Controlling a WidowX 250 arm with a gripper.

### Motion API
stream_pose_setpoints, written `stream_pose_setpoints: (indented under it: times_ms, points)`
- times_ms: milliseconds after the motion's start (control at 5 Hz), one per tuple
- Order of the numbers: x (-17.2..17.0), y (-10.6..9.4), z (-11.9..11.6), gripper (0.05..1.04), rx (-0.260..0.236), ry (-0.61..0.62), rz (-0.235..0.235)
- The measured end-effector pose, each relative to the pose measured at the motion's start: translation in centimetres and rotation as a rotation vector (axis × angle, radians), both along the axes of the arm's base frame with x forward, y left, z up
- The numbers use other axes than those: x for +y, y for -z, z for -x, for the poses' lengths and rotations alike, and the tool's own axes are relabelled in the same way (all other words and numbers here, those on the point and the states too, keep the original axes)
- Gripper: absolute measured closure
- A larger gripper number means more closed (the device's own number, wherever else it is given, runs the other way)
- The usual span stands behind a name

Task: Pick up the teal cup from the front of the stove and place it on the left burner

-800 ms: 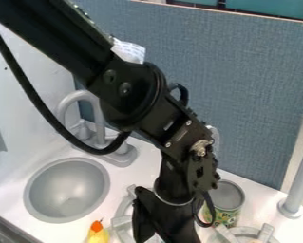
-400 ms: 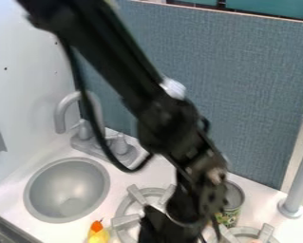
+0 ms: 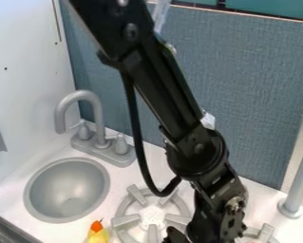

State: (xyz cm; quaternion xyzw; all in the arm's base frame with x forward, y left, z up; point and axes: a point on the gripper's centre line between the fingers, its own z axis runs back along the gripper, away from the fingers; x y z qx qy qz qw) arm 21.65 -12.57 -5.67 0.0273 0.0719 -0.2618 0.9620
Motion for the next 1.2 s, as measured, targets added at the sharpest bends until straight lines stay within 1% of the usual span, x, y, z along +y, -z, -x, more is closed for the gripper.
stream_pose_setpoints:
  times_ms: [200, 400, 600, 800, 1000, 1200]
  points:
    - [-0.6, 1.0, -0.4, 0.083, -0.001, 0.008, -0.032]
    - [-0.6, 1.9, -1.3, 0.083, 0.004, 0.002, -0.071]
    - [-0.5, 2.1, -2.0, 0.083, -0.002, 0.008, -0.097]
    - [-0.4, 2.4, -2.5, 0.083, 0.001, 0.005, -0.099]
    - [0.3, 3.6, -2.9, 0.083, 0.039, -0.021, -0.119]
    - [0.1, 4.0, -3.1, 0.118, 0.053, -0.032, -0.111]
